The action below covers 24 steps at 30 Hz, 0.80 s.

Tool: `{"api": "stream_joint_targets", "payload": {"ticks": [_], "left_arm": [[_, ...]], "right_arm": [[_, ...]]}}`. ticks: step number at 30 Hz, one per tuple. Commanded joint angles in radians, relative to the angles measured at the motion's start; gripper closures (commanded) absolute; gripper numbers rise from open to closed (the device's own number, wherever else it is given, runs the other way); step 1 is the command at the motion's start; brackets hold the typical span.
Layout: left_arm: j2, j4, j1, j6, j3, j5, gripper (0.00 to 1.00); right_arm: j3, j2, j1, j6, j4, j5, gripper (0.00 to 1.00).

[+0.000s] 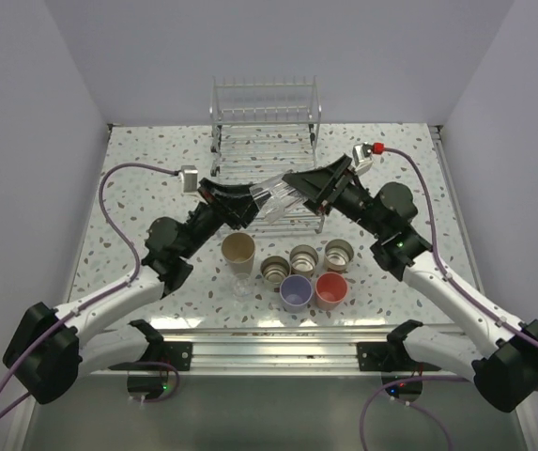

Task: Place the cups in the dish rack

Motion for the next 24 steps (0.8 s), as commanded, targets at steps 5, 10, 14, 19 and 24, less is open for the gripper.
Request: {"api": "stream_joint_targets", "payload": {"ticks": [5,10,14,19,24], "left_arm": [[-0.178,-0.460,-0.010,0.174,0.091,-0.148,0.20],[-0.303,-0.865,-0.010,0.220,0.174,-0.364,0.10],[-0.314,-1.309,-0.010,0.225,0.271,-0.525,0.08],[-0.272,-1.593,-0.010,0.209,0.332,-0.645,0.12],[-0.323,-1.584,-0.010,0.258,0.259,-0.672,0.11]], "right_arm": [[0.245,-0.028,0.011,-0.302,-0.383,0.137,1.00],[0.411,0.048,0.008,-0.529,-0.611,0.315,1.00],[0.529,0.179,0.008,-0.676,-0.697,0.438,1.00],[0.728,0.448,0.008,-0.850,-0.750,0.565,1.00],[0.925,0.694,0.008,-0.954,-0.797,0.686,1.00]]}}
